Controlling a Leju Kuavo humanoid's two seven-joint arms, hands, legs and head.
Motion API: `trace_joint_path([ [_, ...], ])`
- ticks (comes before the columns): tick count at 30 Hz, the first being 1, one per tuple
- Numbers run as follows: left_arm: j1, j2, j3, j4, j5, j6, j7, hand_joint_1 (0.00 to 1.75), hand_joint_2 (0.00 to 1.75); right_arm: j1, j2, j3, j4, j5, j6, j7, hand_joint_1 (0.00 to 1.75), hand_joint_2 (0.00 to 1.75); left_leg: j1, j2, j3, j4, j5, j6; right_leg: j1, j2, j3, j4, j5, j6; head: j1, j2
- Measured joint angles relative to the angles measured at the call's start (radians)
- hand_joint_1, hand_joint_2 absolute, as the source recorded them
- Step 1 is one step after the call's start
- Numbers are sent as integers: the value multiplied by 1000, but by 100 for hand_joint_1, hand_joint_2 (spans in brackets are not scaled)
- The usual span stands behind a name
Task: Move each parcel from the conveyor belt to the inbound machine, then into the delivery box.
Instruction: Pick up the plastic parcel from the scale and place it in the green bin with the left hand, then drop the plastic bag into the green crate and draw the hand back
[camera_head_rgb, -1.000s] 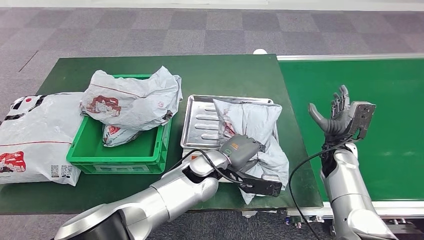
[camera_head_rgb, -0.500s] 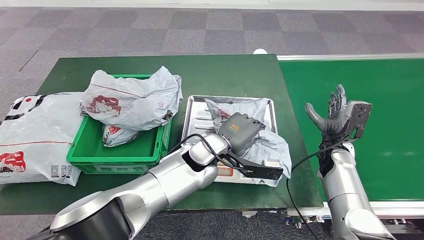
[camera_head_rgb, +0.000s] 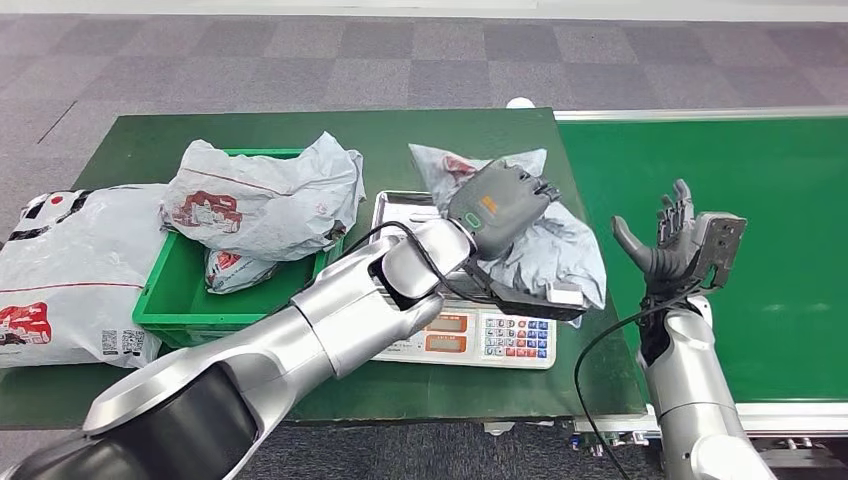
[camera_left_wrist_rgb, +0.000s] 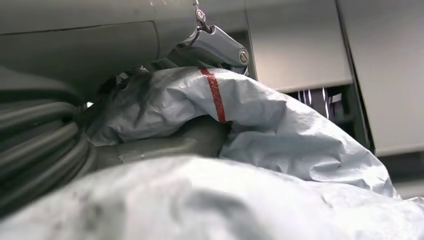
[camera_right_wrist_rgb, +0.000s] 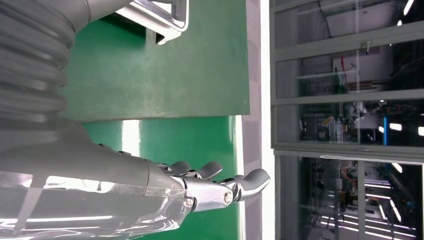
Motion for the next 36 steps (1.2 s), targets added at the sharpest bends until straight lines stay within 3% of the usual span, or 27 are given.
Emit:
trace_joint_path([
  [14, -72, 3, 119, -4, -163, 103, 52, 175, 175, -4, 5, -10, -5, 31, -17, 14, 0, 175, 0, 0, 0, 0, 0, 0, 0, 0, 0, 0, 0, 0, 0, 0],
  [21, -101, 52, 261, 81, -313, -31, 188, 175, 175, -13, 5, -18, -4, 41, -21, 20, 0, 175, 0, 1, 0, 0, 1, -1, 0, 2, 0, 0, 1, -1, 0, 0],
  [25, -100, 91, 327, 104, -374, -49, 234, 175, 175, -14, 4, -31, -4, 50, -23, 29, 0, 175, 1, 0, 0, 0, 2, -1, 1, 0, 0, 0, 1, -1, 0, 0],
  [30, -93, 130, 407, 105, -423, -59, 247, 175, 175, -11, 4, -44, -6, 59, -24, 40, 0, 175, 1, 0, 0, 0, 2, -1, 1, 0, -1, 0, 0, -1, 0, 0],
  [36, -86, 141, 441, 105, -432, -62, 248, 175, 175, -11, 5, -48, -6, 61, -25, 42, 0, 175, 1, 0, -1, 0, 2, -1, 0, 0, 0, 0, 1, -1, 0, 0],
])
